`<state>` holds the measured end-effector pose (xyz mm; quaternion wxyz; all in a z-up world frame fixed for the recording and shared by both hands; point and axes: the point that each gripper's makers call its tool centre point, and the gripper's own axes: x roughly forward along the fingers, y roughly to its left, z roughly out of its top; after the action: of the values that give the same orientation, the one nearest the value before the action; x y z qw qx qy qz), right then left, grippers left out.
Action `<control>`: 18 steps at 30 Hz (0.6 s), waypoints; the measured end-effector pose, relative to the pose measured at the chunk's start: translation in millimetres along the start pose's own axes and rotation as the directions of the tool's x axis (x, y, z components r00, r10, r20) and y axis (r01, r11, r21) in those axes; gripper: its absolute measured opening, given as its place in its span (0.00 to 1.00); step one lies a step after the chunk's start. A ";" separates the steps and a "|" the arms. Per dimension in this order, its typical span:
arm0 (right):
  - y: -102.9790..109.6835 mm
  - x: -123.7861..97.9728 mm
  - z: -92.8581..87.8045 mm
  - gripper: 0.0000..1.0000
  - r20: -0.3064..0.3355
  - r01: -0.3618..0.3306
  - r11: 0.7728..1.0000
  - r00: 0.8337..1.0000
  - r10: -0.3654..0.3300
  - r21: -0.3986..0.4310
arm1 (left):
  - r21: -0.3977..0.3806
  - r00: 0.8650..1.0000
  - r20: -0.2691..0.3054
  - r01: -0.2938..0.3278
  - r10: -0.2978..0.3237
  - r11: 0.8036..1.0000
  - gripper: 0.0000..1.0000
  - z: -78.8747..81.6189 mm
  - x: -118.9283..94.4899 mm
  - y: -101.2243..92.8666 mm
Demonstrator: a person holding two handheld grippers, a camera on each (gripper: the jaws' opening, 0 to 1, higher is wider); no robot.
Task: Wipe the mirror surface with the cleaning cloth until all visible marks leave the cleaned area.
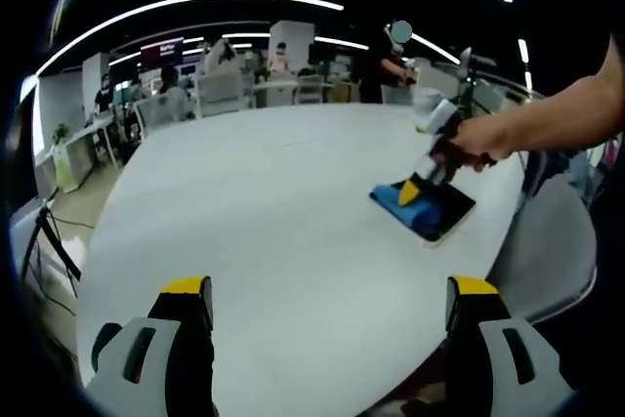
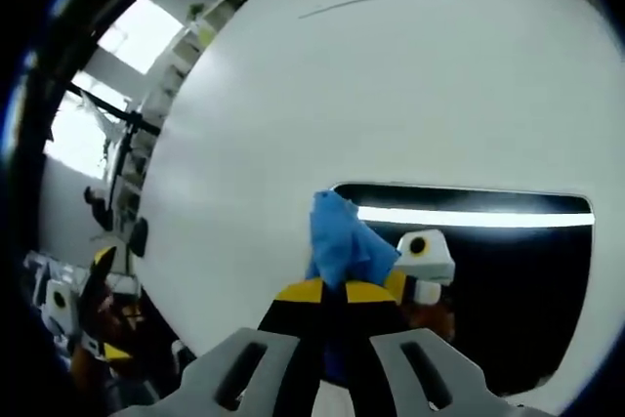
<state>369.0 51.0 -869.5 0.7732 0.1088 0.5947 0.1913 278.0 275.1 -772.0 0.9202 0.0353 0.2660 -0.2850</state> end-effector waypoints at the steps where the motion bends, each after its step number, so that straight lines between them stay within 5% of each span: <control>1: -0.5 1.0 0.8 0.00 0.002 0.003 1.000 1.000 -0.003 -0.005 | 0.003 1.000 0.002 0.000 0.000 1.000 0.99 0.5 0.2 0.5; 18: -2.4 0.7 0.7 0.00 0.006 -0.030 0.999 1.000 0.030 -0.015 | 0.014 1.000 -0.009 0.007 -0.007 1.000 0.99 1.6 1.4 -4.6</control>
<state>370.3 49.2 -870.8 0.7730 0.1123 0.5891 0.2071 277.2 270.2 -771.0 0.9176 0.0420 0.2683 -0.2901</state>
